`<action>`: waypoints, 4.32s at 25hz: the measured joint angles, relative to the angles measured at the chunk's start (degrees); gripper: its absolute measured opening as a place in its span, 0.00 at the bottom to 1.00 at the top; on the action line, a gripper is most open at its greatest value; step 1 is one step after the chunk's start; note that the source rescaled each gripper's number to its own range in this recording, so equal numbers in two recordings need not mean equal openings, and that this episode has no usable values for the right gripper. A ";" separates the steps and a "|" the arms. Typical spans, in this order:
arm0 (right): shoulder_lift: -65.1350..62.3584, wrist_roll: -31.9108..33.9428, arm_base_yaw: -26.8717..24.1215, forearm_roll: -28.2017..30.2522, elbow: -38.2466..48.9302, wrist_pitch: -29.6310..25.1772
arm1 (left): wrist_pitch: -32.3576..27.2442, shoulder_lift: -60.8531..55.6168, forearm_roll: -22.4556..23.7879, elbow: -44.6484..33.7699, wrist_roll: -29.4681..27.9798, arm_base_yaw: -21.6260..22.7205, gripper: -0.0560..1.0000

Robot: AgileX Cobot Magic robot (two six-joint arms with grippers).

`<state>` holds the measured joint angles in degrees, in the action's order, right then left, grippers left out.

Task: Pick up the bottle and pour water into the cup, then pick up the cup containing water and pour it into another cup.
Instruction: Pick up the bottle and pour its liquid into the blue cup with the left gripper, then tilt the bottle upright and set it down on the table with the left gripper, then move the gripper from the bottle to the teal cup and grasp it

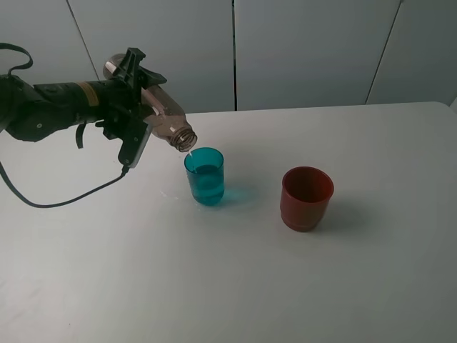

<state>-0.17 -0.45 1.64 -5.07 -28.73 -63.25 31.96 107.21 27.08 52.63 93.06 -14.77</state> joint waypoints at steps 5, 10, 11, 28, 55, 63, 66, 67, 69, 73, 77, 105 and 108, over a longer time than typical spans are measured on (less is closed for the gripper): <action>0.00 0.00 0.00 0.00 0.00 0.00 | 0.00 0.00 0.00 0.00 -2.35 0.00 0.06; 0.00 0.00 0.00 0.00 0.00 0.00 | 0.00 0.00 0.00 0.00 -14.67 0.00 0.06; 0.00 0.00 0.00 0.00 0.00 0.00 | 0.00 0.00 0.00 0.00 -18.40 0.00 0.06; 0.00 0.00 0.00 0.00 0.00 0.00 | 18.23 0.31 -0.44 -9.68 -84.17 7.78 0.05; 0.00 0.00 0.00 0.00 0.00 0.00 | 39.02 21.75 4.76 -8.08 -97.09 18.16 0.05; 0.00 0.00 0.00 0.00 0.00 0.00 | 39.00 21.79 4.76 -8.08 -97.22 18.16 0.05; 0.00 0.00 0.00 0.00 0.00 0.00 | 39.00 21.79 4.97 -8.08 -97.53 18.16 0.14; 0.00 0.00 0.00 0.00 0.00 0.00 | 38.52 21.79 5.10 -8.08 -97.58 18.16 0.36; 0.00 0.00 0.00 0.00 0.00 0.00 | 37.73 21.66 5.31 -8.08 -97.58 18.16 0.83; 0.00 0.00 0.00 0.00 0.00 0.00 | 37.46 20.24 5.81 -8.08 -98.29 18.16 0.97; 0.00 0.00 0.00 0.00 0.00 0.00 | 37.46 17.63 6.32 -8.08 -98.41 18.16 0.97; 0.00 0.00 0.00 0.00 0.00 0.00 | 5.67 -22.58 1.78 -8.26 -111.61 -1.94 0.99; 0.00 0.00 0.00 0.00 0.00 0.00 | 5.29 -22.58 -3.14 -9.29 -111.95 -7.28 0.99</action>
<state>-0.17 -0.45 1.64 -5.07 -28.73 -63.25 37.25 84.64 23.93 43.34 -18.89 -22.05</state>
